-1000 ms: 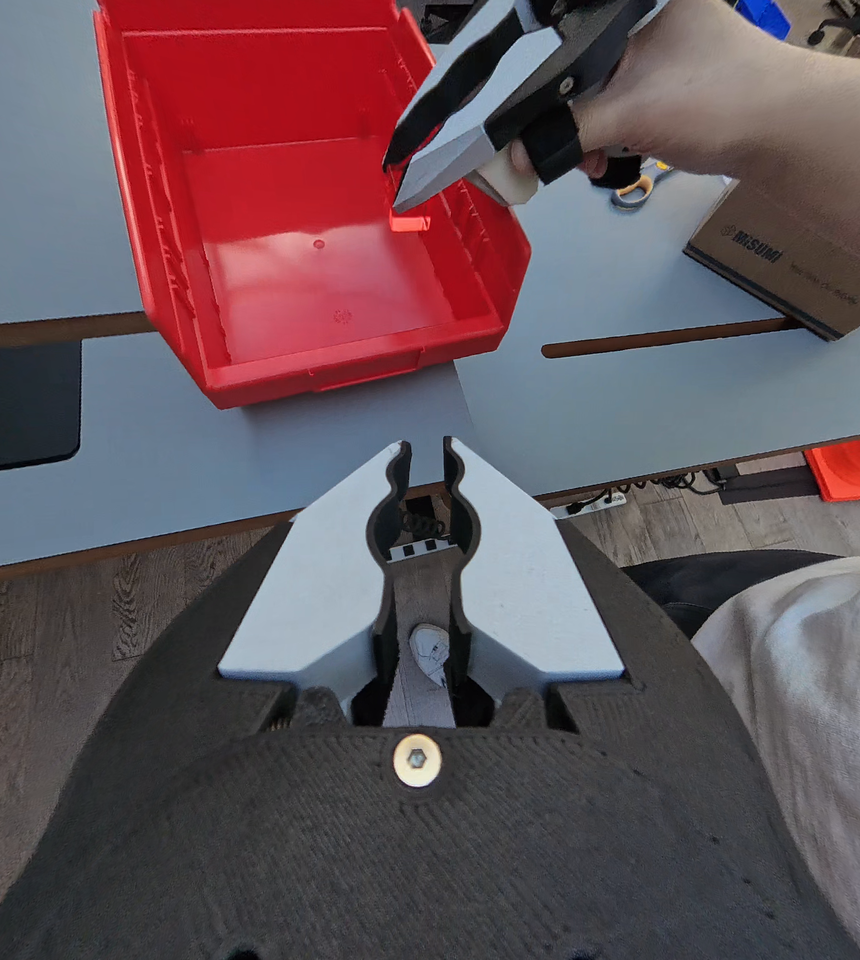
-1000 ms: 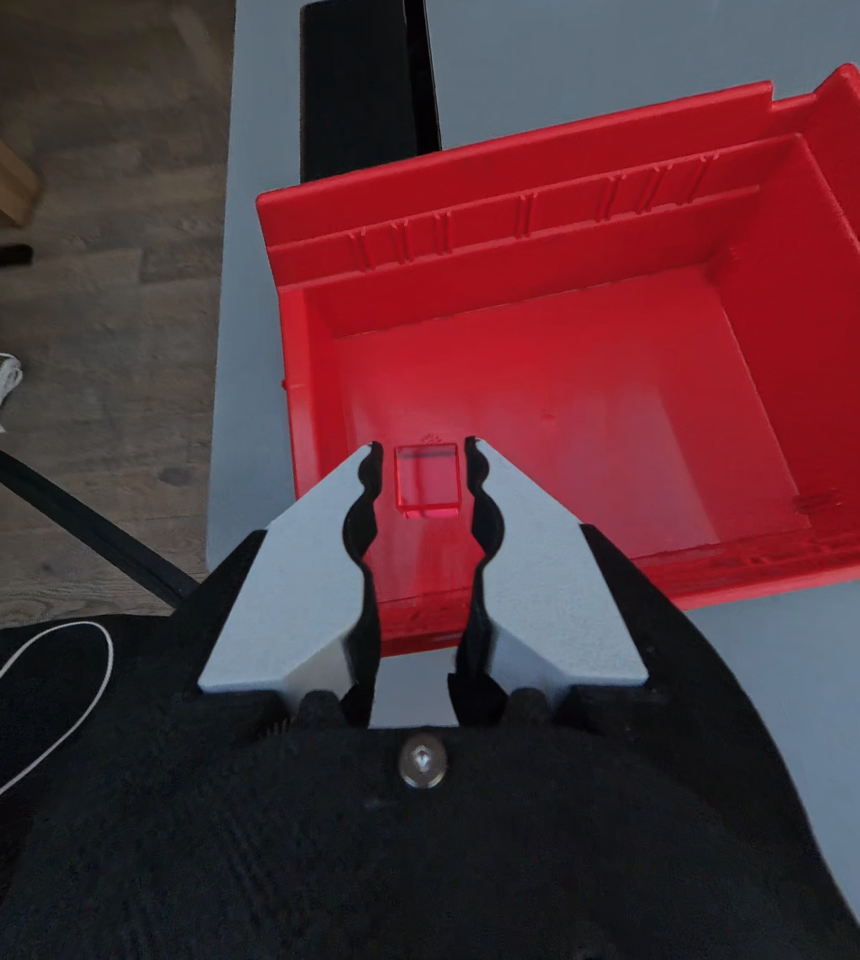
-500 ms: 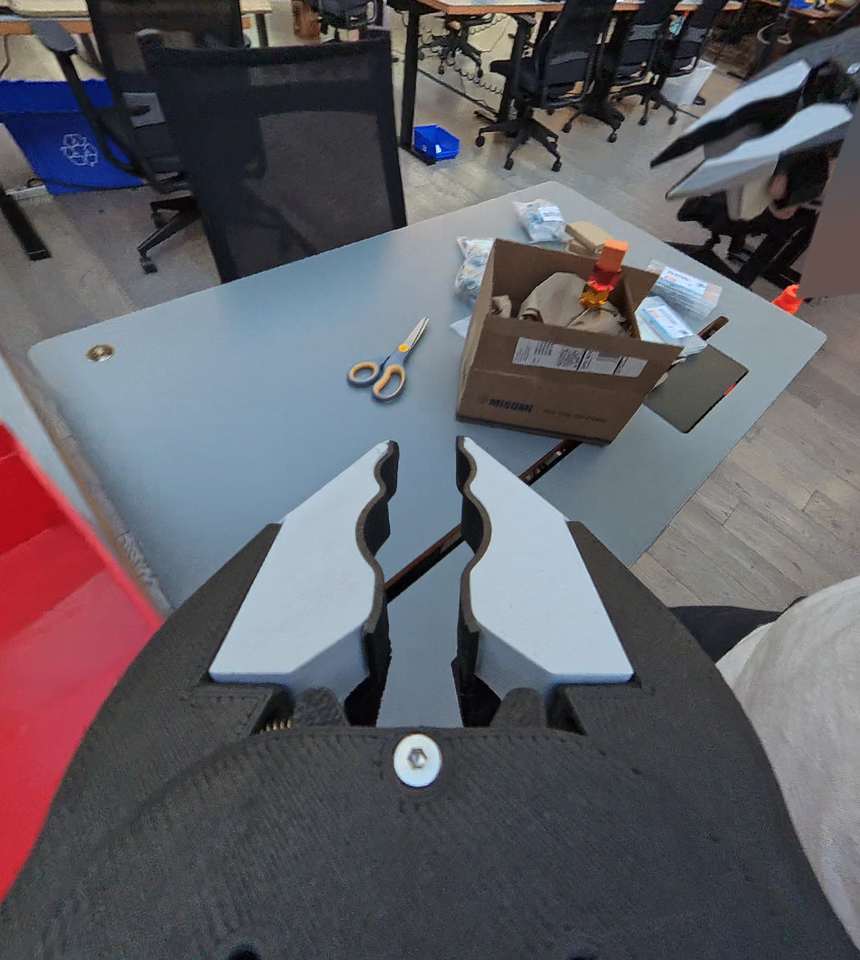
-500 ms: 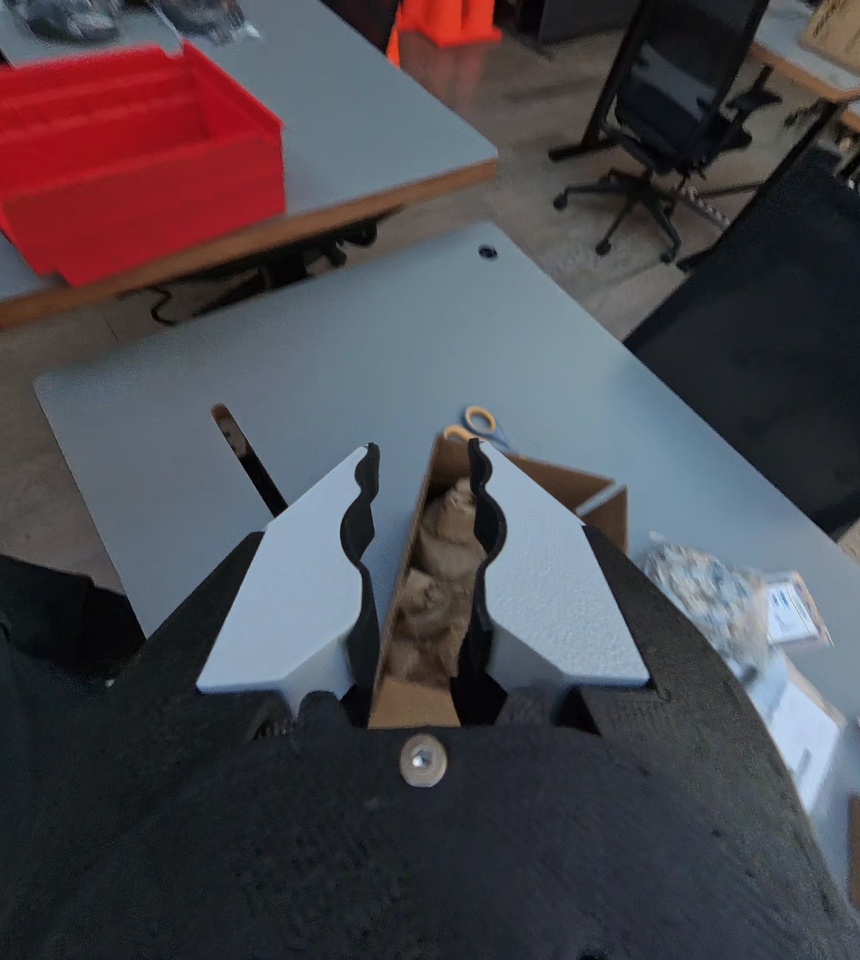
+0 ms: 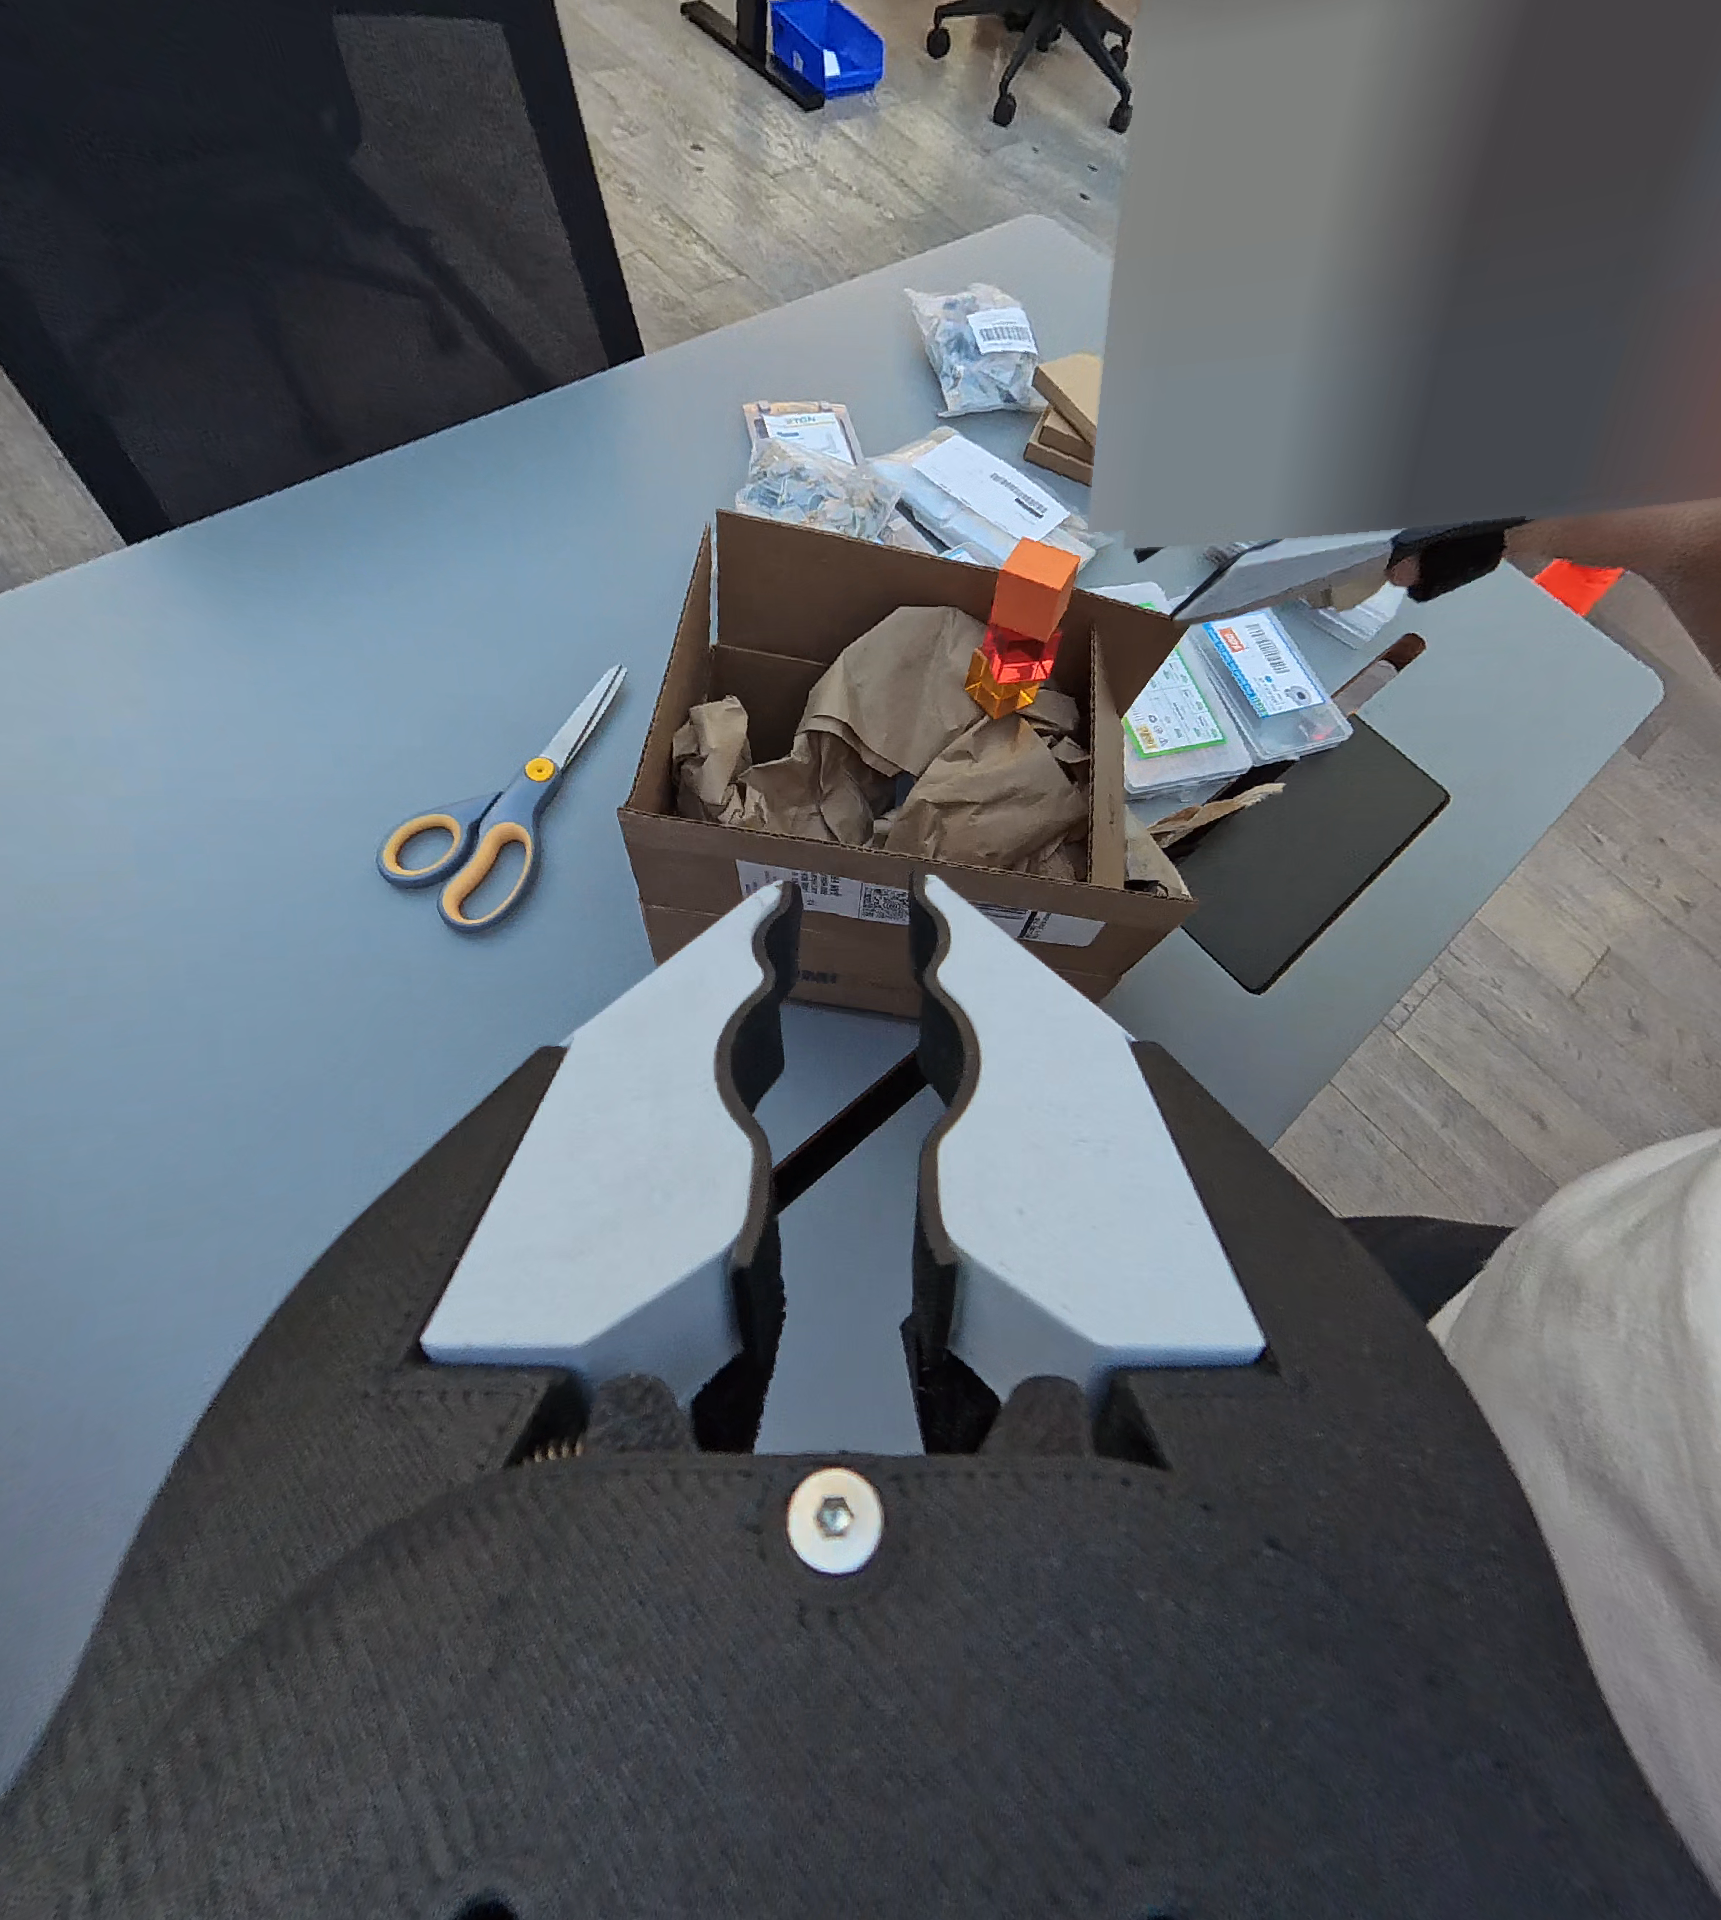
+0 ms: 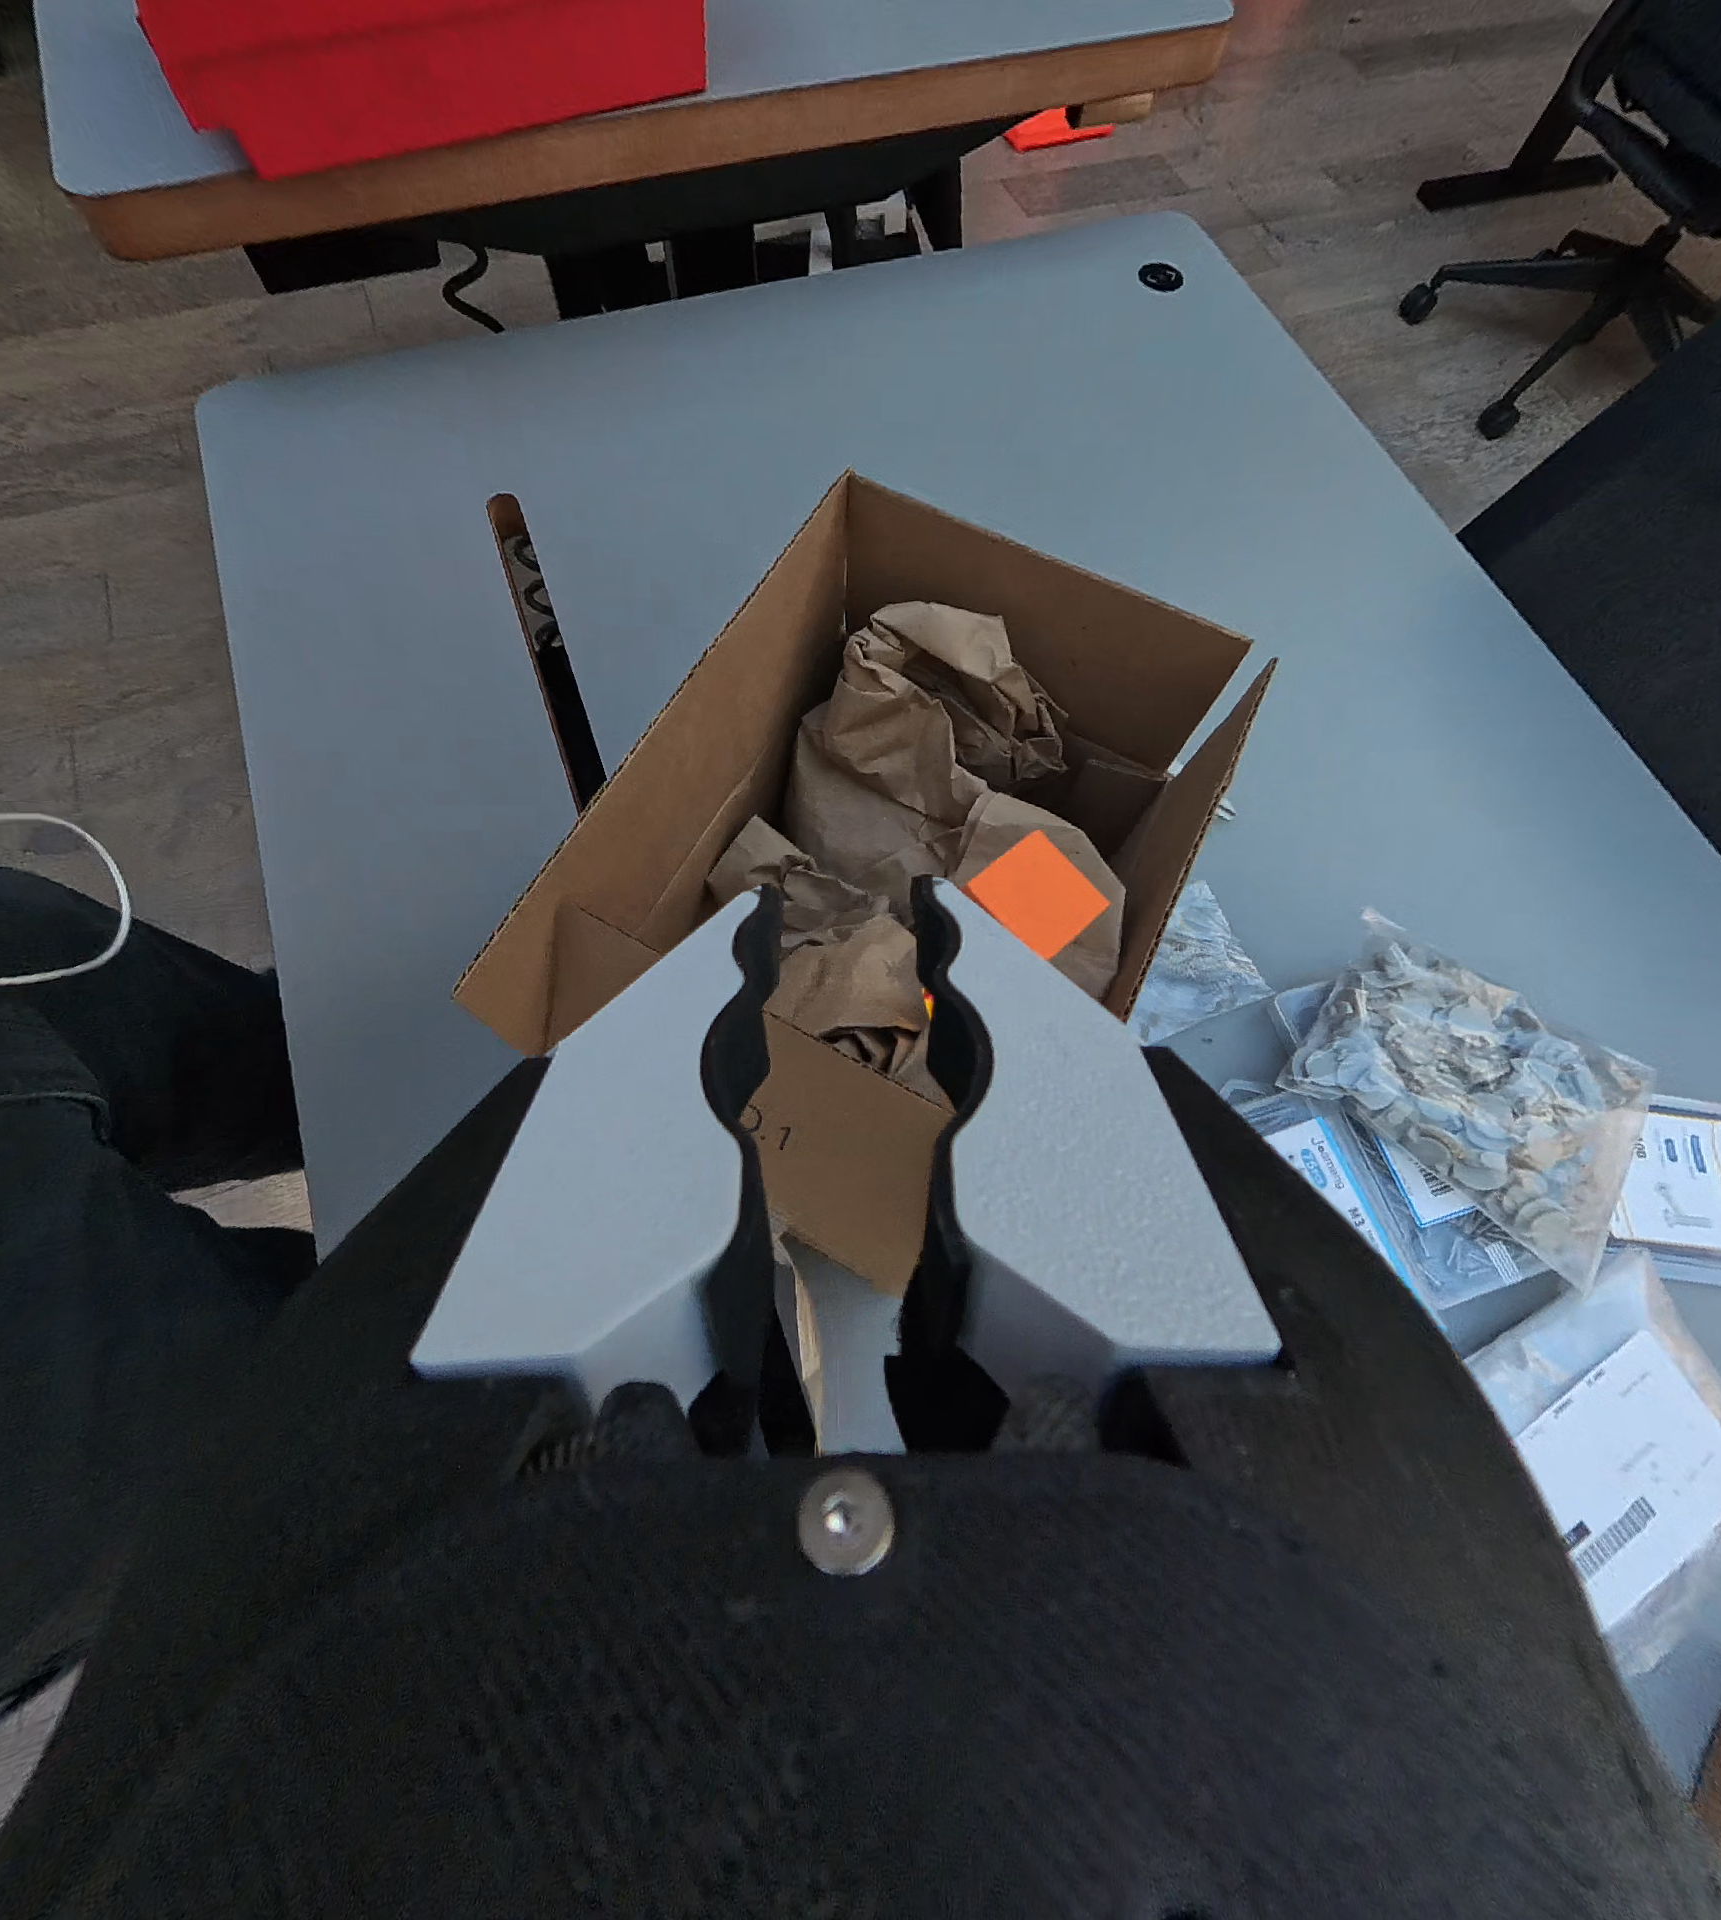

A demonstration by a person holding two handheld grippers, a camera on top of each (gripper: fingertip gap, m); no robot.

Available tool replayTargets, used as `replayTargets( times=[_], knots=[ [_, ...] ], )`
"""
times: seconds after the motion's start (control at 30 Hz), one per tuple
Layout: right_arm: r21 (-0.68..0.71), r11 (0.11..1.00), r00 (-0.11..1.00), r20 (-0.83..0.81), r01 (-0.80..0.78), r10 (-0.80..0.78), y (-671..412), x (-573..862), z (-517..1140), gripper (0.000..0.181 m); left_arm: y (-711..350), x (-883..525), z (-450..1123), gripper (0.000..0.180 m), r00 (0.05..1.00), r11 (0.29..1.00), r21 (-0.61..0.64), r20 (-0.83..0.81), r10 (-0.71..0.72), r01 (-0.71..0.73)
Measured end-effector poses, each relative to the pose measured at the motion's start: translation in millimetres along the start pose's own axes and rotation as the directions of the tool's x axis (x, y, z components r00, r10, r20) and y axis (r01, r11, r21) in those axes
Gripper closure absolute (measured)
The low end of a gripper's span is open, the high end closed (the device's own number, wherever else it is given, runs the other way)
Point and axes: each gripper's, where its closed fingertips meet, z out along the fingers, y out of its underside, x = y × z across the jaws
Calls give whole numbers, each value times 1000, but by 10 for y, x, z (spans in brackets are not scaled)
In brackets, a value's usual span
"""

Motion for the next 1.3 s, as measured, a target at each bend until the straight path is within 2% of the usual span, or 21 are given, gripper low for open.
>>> replayTargets(
  times=[0.2, 0.33, 0.4, 0.53, 0.7, 0.83, 0.9, 1.03, 1.1, 1.23, 1.27, 1.3],
  knots=[
    [84, 992, 994, -47, -99, 103, -281, 341, -150, 145, 91, -77, -5, 163, 990, 996, 56, 119, -72, 66],
    [18, 980, 978, -65, -199, 199, -148, 533, -46, 135, 308, -162, 86, 165, 977, 982, 120, 140, -161, 144],
    [-1, 964, 962, -53, -267, 267, -104, 580, 23, 135, 369, -202, 121, 164, 968, 969, 148, 126, -216, 197],
    [-25, 936, 936, -23, -352, 352, -9, 538, 192, 136, 374, -324, 40, 164, 955, 960, 186, 174, -240, 208],
    [-70, 929, 931, -53, -364, 361, 135, 455, 317, 137, 236, -378, 42, 161, 969, 980, 139, 181, -169, 145],
    [-95, 934, 939, -66, -343, 338, 243, 443, 323, 149, -144, -246, 440, 156, 997, 993, 111, 66, -46, 38],
    [-86, 930, 934, -56, -356, 353, 232, 444, 243, 149, -268, -40, 786, 153, 998, 997, 78, -65, 4, 1],
    [88, 933, 914, -184, -350, 360, 93, 738, -338, 149, -279, 438, 1549, 142, 960, 998, -62, -279, -23, 6],
    [109, 917, 888, -229, -383, 398, 226, 841, -614, 149, -202, 563, 1916, 141, 966, 993, -117, -256, -32, 1],
    [168, 857, 817, -258, -488, 516, 519, 854, -946, 149, 59, 713, 2363, 123, 981, 959, -279, -160, -106, 58],
    [182, 842, 803, -254, -507, 538, 565, 828, -985, 149, 150, 725, 2429, 126, 986, 947, -317, -136, -100, 53],
    [191, 833, 792, -256, -520, 553, 606, 802, -1014, 149, 223, 724, 2478, 138, 990, 939, -341, -114, -88, 44]
  ],
)
